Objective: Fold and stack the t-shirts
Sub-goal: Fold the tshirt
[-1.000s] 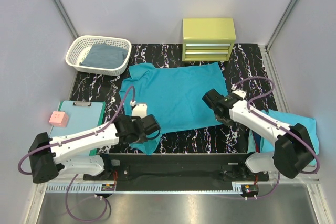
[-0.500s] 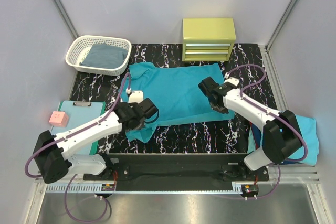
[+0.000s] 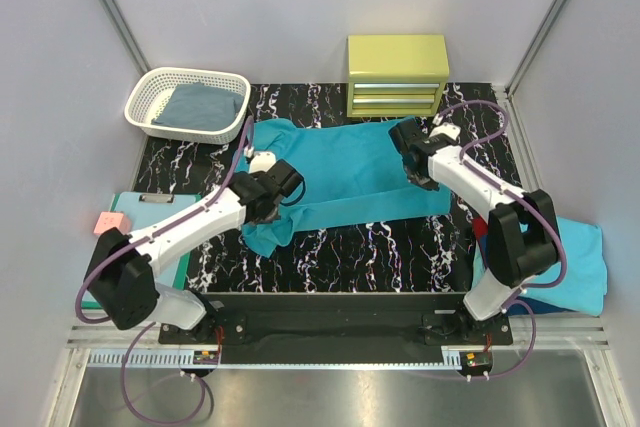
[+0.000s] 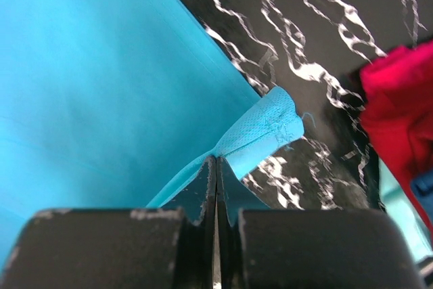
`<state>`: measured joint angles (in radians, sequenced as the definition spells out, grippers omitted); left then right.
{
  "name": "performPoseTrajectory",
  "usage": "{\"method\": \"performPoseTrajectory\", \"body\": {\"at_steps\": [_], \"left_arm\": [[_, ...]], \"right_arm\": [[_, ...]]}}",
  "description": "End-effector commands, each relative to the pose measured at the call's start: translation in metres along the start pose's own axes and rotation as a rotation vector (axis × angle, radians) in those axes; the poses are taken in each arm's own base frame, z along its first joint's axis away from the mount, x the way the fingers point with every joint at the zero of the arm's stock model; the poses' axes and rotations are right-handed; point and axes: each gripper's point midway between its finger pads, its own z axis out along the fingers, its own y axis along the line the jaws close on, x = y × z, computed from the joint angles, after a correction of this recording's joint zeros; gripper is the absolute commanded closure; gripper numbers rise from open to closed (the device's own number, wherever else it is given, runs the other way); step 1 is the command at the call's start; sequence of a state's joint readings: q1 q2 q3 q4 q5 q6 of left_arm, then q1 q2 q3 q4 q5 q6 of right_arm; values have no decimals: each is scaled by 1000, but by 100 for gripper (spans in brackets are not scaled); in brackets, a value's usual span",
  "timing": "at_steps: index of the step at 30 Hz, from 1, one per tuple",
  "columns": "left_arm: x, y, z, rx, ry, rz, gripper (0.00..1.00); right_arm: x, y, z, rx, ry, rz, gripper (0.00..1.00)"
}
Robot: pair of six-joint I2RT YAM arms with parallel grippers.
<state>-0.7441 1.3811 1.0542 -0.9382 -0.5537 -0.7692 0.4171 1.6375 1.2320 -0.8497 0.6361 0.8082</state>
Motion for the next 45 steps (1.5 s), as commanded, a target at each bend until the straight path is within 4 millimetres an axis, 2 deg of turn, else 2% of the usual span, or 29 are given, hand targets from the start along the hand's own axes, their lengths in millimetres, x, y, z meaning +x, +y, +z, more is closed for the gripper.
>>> {"method": "performPoseTrajectory", "body": {"at_steps": [1,10,22,29,40,41,42,43,45], "left_arm": [[-25,-1,4,-3,-50,-25,100],[-33,8,27,-42,-21,-47,100],[-48,-7,57,-64,17,-32,100],[-47,-7,71,-85,44,-28,100],[-40,5,83,-134,70,-26,100],[-40,6,83,-137,71,-26,99],[-40,6,83,-139,68,-28,93],[-43,7,81,-137,59,-34,75],[-47,6,78,-126,38,-47,53]], "right_arm": [[-25,21,4,-27,-43,8,100],[-23,52,29,-25,-8,-24,100],[-15,78,59,1,22,-67,100],[-9,84,71,15,33,-83,100],[-5,90,82,27,44,-102,100],[-5,91,82,26,44,-105,100],[-6,92,82,23,41,-108,100],[-8,92,80,22,30,-104,83],[-18,91,73,-2,-5,-89,61]]}}
